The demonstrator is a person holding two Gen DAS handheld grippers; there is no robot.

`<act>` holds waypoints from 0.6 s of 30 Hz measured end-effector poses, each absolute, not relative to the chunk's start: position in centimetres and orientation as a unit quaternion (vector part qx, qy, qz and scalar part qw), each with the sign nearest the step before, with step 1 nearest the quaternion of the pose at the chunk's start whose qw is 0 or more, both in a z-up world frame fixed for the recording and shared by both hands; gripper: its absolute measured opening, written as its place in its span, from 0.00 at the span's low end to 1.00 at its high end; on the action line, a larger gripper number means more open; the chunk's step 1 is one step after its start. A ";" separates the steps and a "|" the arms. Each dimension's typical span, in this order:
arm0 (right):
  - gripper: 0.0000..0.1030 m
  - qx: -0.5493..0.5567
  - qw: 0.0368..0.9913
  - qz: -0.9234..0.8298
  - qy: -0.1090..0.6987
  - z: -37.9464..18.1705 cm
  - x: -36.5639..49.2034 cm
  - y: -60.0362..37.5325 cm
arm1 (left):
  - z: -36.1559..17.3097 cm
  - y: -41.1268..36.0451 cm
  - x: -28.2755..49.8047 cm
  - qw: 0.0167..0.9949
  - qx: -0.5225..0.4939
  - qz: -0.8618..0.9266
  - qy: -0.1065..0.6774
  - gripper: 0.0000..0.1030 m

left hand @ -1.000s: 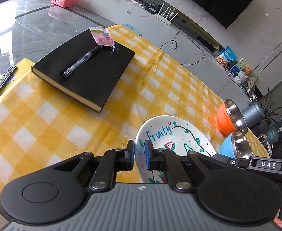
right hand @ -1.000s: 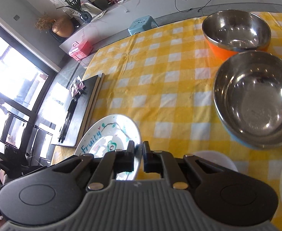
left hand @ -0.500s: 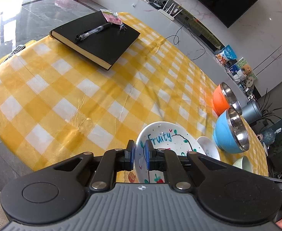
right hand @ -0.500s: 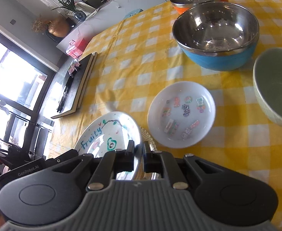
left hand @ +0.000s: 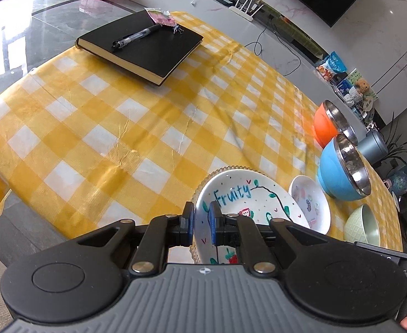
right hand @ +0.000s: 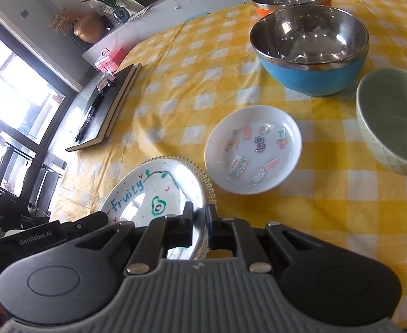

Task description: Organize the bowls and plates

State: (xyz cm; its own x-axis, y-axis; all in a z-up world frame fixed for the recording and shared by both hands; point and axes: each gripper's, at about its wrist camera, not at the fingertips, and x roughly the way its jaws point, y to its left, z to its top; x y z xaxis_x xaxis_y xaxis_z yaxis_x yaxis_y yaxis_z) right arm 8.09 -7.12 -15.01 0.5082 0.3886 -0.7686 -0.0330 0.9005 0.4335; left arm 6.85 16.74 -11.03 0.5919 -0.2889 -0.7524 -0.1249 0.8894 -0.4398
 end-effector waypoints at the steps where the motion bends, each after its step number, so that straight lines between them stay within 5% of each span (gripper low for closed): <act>1: 0.07 0.178 0.851 0.124 0.478 -15.0 8.0 -7.0 | -11.0 16.6 6.9 0.863 -0.227 -0.047 0.449 0.11; 18: 0.08 0.087 0.876 0.116 0.459 -15.7 7.5 -5.1 | -10.4 14.7 7.4 0.883 -0.140 -0.052 0.445 0.13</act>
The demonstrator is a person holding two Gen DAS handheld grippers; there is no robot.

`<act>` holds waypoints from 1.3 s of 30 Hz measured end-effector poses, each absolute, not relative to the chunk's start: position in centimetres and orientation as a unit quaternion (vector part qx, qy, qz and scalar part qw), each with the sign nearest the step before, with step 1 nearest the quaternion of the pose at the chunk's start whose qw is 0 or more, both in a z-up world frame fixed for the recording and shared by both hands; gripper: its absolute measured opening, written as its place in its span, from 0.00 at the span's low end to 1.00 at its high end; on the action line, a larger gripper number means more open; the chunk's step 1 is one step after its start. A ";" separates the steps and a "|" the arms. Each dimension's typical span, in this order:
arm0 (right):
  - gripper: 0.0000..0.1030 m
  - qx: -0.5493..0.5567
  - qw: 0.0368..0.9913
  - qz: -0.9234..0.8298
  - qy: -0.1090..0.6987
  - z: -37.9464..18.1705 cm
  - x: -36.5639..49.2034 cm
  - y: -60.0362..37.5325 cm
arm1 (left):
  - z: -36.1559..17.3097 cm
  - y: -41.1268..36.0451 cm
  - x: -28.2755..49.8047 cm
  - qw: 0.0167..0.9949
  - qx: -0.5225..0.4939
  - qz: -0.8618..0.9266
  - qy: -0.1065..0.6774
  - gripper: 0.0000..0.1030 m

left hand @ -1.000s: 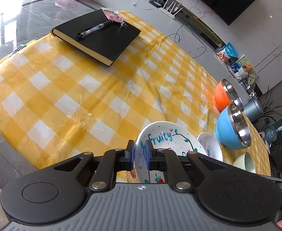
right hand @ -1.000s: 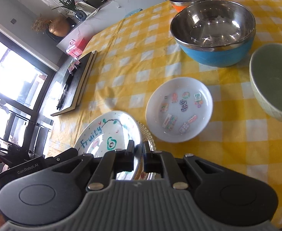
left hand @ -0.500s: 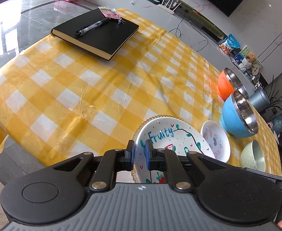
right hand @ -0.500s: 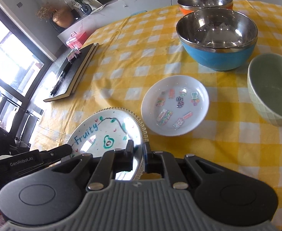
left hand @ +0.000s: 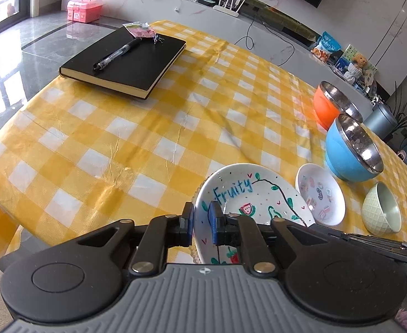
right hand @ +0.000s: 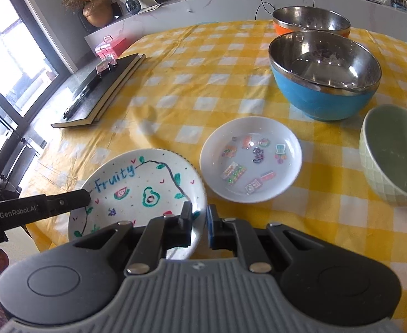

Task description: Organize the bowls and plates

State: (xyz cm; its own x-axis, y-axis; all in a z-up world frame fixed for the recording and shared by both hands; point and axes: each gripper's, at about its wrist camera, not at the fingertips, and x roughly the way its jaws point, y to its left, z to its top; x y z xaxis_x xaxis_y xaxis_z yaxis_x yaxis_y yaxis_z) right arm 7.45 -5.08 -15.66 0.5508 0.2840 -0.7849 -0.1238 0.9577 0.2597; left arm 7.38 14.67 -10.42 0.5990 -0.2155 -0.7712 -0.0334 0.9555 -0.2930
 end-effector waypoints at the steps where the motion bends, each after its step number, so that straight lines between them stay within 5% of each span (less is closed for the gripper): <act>1: 0.08 0.084 0.878 0.116 0.458 -15.6 7.4 -5.0 | -10.4 14.6 7.4 0.884 -0.135 -0.052 0.444 0.13; 13: 0.06 0.084 0.880 0.117 0.453 -15.6 7.2 -5.0 | -10.2 12.7 7.9 0.888 -0.034 -0.057 0.455 0.10; 24: 0.11 0.104 0.884 0.125 0.438 -14.6 6.9 -5.6 | -9.1 13.4 8.0 0.886 -0.054 -0.058 0.457 0.12; 32: 0.38 0.113 0.904 0.083 0.405 -12.1 6.5 -7.7 | -5.1 12.4 8.5 0.896 -0.042 -0.078 0.434 0.27; 39: 0.51 0.098 0.920 0.021 0.380 -10.1 5.8 -9.9 | -2.1 8.7 9.6 0.889 -0.033 -0.119 0.440 0.38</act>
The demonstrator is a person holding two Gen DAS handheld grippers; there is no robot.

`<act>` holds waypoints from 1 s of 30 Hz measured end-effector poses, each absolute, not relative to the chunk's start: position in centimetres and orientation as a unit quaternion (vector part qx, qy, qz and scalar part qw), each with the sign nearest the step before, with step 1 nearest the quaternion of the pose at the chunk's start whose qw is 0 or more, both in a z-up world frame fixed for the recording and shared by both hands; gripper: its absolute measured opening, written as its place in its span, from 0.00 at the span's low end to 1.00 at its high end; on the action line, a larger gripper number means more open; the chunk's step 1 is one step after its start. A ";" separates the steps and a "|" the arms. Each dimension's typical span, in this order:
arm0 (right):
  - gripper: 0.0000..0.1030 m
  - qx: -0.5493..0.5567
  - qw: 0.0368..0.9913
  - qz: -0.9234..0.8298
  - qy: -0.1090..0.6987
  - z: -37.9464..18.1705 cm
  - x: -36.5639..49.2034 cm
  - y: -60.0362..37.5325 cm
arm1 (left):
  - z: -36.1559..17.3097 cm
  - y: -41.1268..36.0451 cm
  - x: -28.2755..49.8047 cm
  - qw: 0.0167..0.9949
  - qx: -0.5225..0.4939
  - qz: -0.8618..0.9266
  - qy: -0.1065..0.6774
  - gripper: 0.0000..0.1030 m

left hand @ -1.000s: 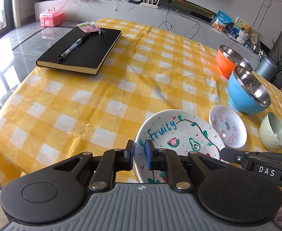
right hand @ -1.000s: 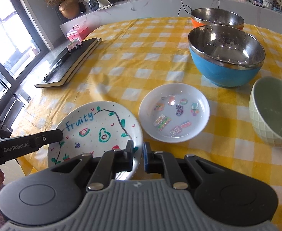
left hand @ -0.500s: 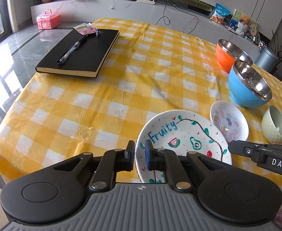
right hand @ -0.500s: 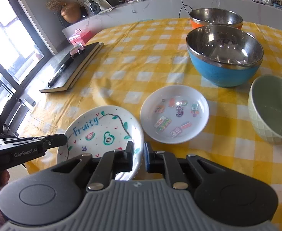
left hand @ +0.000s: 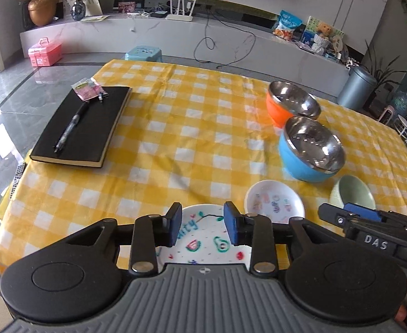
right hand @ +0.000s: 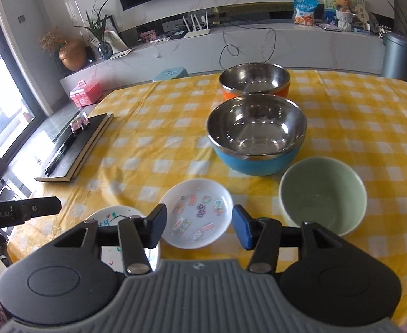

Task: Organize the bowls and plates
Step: 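Lower the stacked plates onto the table and open both grippers, then move the left gripper to the small white sticker plate rim and close it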

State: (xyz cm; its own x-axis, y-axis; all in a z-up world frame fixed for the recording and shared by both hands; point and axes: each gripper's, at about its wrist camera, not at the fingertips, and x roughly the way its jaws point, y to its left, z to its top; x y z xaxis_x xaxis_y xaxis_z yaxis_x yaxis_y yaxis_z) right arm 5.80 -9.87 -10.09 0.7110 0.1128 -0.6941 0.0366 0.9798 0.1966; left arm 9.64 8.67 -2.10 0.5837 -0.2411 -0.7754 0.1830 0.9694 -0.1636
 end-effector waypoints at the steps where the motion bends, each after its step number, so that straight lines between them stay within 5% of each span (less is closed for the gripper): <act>1: 0.53 0.096 0.922 0.011 0.375 -9.9 5.5 -10.3 | -1.8 8.0 9.8 0.888 -0.031 -0.127 0.441 0.40; 4: 0.76 0.094 0.927 -0.038 0.362 -9.6 4.8 -11.1 | -1.5 5.8 10.0 0.888 -0.002 -0.137 0.439 0.46; 12: 0.76 0.171 0.908 -0.023 0.381 -11.0 5.1 -12.9 | -2.6 1.9 11.9 0.876 0.063 -0.155 0.451 0.55; 19: 0.71 0.230 0.886 -0.028 0.402 -12.6 5.9 -14.0 | -4.6 1.1 13.7 0.865 0.057 -0.152 0.474 0.55; 22: 0.57 0.251 0.875 -0.035 0.413 -13.3 6.8 -14.7 | -5.7 1.0 14.6 0.862 0.036 -0.150 0.483 0.55; 30: 0.38 0.261 0.866 -0.021 0.426 -14.9 8.6 -14.1 | -8.5 1.2 16.5 0.854 0.005 -0.153 0.497 0.55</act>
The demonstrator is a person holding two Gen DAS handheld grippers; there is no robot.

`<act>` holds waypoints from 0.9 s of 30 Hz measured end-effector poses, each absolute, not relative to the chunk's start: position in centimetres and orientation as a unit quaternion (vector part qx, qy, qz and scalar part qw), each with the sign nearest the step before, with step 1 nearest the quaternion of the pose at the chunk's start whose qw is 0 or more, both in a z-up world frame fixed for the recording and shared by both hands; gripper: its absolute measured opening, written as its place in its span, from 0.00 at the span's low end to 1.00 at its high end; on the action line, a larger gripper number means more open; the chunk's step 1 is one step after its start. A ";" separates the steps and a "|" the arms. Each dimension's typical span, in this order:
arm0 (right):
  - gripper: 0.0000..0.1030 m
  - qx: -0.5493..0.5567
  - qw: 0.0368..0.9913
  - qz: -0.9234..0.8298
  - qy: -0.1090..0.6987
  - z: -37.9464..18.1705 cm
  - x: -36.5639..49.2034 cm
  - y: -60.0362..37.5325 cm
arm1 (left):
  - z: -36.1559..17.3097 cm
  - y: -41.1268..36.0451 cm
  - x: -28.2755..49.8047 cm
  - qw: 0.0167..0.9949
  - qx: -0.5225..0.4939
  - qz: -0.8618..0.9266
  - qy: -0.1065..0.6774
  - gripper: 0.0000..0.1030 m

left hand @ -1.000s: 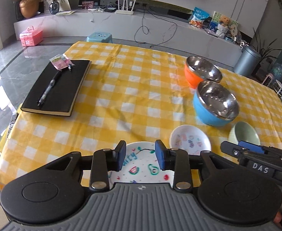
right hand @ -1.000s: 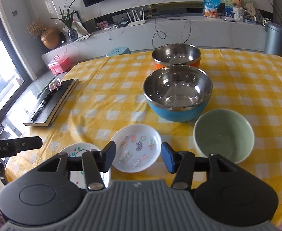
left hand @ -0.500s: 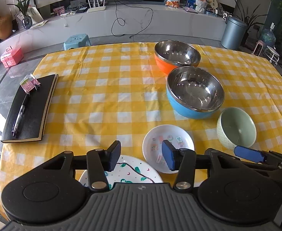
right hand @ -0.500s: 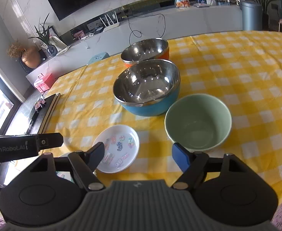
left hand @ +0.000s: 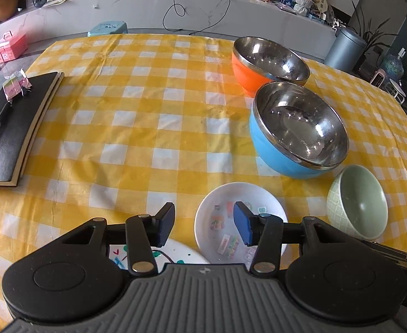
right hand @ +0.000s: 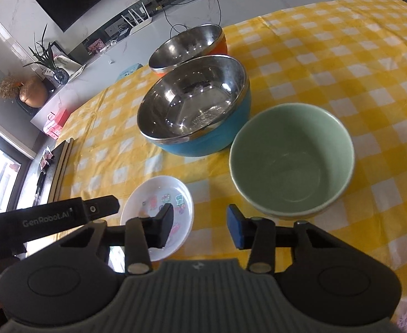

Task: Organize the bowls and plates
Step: 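Move the left gripper to the small white sticker plate rim and close it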

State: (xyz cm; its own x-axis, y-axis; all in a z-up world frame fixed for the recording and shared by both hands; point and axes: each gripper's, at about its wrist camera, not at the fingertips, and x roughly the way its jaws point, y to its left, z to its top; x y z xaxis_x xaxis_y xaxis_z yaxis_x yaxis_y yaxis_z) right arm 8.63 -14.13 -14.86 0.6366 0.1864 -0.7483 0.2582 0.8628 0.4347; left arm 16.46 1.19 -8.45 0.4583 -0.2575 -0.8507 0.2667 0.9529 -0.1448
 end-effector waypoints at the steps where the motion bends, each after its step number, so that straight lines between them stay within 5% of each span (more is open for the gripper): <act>1: 0.34 0.260 0.866 -0.016 0.426 -15.0 8.8 -13.9 | -8.7 1.3 16.5 0.853 0.003 -0.153 0.500 0.55; 11: 0.17 0.240 0.862 0.004 0.446 -16.2 9.5 -12.7 | -9.7 1.2 16.7 0.847 0.020 -0.148 0.510 0.37; 27: 0.06 0.255 0.854 -0.001 0.453 -16.7 9.4 -13.1 | -10.6 1.2 17.0 0.835 0.002 -0.159 0.527 0.02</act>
State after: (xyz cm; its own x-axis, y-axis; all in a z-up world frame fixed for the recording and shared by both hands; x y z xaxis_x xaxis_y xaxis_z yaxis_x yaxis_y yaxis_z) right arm 9.37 -13.09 -16.73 0.5901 0.2284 -0.7743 0.2330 0.8702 0.4342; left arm 16.97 1.25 -10.58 0.3939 -0.2634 -0.8806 0.2666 0.9496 -0.1648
